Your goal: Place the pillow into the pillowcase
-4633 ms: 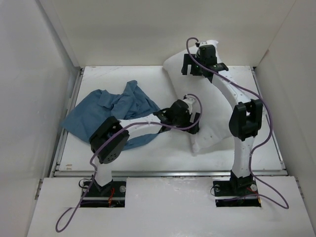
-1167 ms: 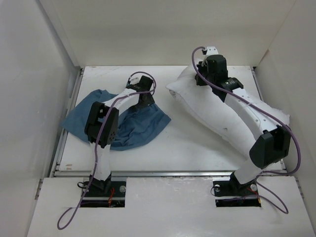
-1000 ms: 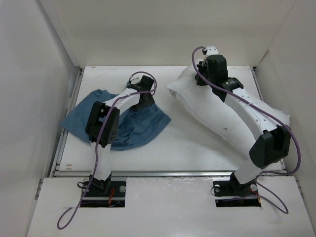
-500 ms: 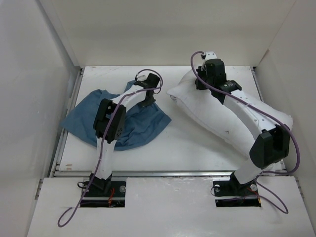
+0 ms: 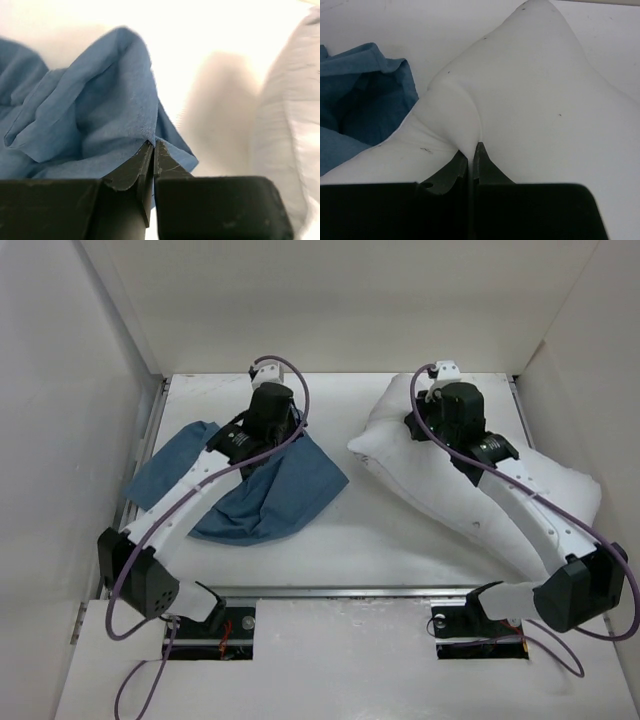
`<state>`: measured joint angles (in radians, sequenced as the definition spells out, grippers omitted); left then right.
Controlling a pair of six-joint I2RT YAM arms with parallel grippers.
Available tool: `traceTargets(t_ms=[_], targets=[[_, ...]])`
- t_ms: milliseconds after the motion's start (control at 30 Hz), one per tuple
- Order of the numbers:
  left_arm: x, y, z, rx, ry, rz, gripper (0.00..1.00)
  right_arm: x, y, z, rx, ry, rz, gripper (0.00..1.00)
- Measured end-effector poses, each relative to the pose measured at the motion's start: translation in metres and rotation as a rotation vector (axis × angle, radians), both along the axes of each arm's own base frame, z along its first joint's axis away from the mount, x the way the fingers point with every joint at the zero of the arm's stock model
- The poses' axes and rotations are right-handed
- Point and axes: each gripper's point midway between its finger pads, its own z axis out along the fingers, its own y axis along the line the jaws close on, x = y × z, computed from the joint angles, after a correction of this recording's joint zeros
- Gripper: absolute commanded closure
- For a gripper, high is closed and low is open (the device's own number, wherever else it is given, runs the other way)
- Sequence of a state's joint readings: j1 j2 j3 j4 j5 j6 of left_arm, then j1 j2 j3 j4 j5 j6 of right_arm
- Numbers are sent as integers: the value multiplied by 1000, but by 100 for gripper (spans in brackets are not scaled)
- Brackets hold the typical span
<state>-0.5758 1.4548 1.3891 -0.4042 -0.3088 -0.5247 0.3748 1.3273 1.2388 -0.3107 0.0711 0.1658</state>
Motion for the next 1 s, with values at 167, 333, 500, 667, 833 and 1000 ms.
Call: traceTargets(t_ms=[167, 333, 500, 667, 833, 1000], targets=[[-20, -4, 26, -12, -79, -92, 100, -3, 6, -3, 30, -9, 8, 100], [-21, -10, 19, 9, -69, -127, 100, 2, 27, -16, 4, -2, -16, 100], [-18, -14, 6, 28, -41, -135, 100, 43, 49, -36, -53, 19, -102, 100], [-20, -19, 1, 32, -29, -150, 100, 77, 61, -55, -96, 28, -158, 100], [-18, -19, 0, 44, -30, -140, 100, 57, 94, -62, -172, 17, -77, 100], [-7, -21, -7, 71, -15, -113, 100, -11, 147, -67, -181, 27, 121, 100]])
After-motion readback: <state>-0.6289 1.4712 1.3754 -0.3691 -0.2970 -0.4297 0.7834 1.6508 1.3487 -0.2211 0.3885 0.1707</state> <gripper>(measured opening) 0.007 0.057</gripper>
